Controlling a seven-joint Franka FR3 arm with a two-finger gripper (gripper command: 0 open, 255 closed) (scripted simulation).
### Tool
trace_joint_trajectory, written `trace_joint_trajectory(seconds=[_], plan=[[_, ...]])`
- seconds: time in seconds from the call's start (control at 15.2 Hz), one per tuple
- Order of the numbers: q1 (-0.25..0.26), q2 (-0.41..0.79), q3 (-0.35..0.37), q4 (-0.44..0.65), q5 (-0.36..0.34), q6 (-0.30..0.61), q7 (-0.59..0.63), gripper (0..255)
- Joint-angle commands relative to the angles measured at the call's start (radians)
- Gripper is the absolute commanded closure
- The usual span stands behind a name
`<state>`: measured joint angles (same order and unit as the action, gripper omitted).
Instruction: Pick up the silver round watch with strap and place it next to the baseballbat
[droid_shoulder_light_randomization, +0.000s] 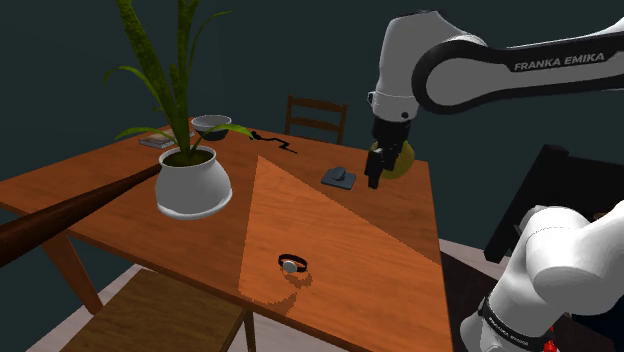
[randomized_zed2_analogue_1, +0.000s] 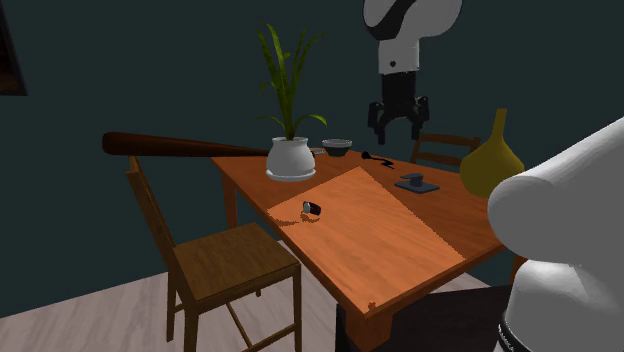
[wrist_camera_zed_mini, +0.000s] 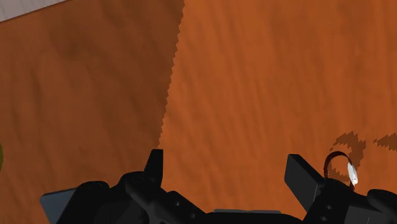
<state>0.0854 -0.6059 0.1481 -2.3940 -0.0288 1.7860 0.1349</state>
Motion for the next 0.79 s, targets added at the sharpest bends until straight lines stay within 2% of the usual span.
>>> trace_joint_trajectory(seconds=[0.0, 0.4, 0.73], plan=[[0.011, 0.047, 0.030, 0.008, 0.012, 0.046, 0.032, 0], [0.040, 0.199, 0.122, 0.032, 0.025, 0.186, 0.133, 0], [0.054, 0.350, 0.196, 0.087, 0.001, 0.289, 0.227, 0]])
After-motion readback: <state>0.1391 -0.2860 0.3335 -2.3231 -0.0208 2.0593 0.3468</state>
